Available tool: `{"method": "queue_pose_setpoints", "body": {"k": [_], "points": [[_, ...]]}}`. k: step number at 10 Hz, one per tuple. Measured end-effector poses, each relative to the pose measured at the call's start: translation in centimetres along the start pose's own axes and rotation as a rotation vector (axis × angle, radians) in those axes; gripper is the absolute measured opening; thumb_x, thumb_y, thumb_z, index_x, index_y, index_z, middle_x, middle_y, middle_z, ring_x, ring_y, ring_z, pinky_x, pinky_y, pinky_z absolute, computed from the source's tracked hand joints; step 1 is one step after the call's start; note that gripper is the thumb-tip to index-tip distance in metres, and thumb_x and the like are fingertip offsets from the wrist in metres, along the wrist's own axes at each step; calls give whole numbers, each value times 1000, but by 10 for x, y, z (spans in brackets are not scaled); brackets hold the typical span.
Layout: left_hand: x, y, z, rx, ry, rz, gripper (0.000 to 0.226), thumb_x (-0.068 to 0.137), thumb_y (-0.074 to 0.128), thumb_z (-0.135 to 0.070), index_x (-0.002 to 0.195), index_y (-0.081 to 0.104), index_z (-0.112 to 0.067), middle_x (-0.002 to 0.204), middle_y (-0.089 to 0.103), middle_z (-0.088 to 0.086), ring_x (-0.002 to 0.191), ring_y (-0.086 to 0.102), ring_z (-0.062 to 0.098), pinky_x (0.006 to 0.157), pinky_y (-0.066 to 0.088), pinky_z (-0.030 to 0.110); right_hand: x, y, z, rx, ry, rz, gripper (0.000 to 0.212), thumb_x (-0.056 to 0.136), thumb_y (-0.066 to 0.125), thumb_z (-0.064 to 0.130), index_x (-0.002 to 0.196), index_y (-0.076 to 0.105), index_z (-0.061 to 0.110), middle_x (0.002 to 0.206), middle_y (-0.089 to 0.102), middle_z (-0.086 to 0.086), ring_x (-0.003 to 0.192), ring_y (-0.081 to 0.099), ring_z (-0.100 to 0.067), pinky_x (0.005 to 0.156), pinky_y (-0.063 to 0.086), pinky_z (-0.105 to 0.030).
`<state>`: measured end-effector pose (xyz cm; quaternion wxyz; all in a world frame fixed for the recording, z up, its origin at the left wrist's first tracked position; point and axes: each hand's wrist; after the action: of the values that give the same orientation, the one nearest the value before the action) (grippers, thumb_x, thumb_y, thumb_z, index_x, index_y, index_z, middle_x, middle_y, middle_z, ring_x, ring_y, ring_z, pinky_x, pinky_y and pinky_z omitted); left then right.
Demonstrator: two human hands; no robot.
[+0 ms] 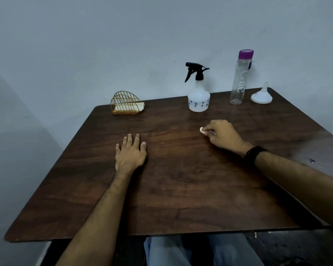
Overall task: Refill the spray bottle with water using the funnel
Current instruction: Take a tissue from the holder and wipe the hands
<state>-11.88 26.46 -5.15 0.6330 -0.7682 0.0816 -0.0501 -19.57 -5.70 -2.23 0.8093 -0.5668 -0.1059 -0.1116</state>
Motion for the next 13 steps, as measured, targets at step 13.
{"method": "queue_pose_setpoints", "body": {"k": [13], "points": [[0,1,-1,19,-3,-11,64,104,16,-53,161,11,-24,170,5,7,157,0,23,126,1,51,-70,0,55,193,-204,67,13,79,67,21,82,79,25,89,69,13,75,63,3,74,55,-24]]}}
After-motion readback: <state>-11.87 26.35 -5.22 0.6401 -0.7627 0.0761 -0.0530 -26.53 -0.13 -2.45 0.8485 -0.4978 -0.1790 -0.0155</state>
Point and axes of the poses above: each hand's wrist, its own x-axis towards the middle knuckle, its own y-axis out of the palm, z = x × y
